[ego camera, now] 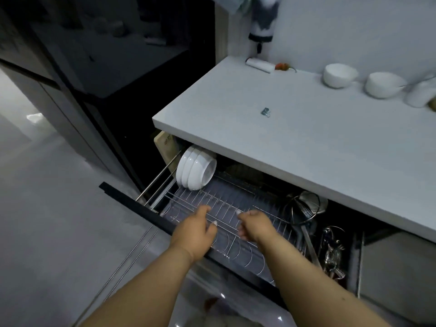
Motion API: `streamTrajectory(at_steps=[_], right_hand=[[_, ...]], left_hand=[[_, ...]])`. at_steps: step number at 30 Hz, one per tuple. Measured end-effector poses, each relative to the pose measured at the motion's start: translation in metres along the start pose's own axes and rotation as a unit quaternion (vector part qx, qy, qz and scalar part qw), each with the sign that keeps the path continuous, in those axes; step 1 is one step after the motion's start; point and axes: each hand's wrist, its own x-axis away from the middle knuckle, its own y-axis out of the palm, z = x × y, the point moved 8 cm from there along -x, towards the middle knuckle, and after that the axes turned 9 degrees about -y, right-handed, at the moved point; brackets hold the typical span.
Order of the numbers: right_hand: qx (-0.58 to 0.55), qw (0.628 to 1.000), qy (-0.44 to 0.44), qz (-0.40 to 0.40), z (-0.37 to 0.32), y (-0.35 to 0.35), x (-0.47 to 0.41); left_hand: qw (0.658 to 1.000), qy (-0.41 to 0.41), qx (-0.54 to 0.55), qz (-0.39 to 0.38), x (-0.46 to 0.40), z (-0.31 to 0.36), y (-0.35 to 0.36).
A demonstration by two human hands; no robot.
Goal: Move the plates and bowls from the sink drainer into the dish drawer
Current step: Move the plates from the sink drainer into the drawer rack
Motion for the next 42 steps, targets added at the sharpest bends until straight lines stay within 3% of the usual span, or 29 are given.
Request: streamTrajectory(at_steps=[10,22,33,42], right_hand=[[-0.085,0.993,-0.043,0.073,-0.002,-0.099,0.082],[-0.160,0.963,-0.069,0.206,0.008,-0.256,0.165],[-0.260,0.896,-0.067,0.354,0.075,-0.449,0.247],[-0.285,0.813,-0.039,0.506,0.163,-0.596,0.353]], left_hand=[[0.998,0.028,0.042,0.022,0.059,0.063,0.011],[0.983,0.174,0.023,-0.055,0.096,0.213,0.084],[0.945,0.283,-0.005,-0.161,0.159,0.381,0.210],[0.886,0.372,-0.053,-0.270,0.250,0.498,0.339]])
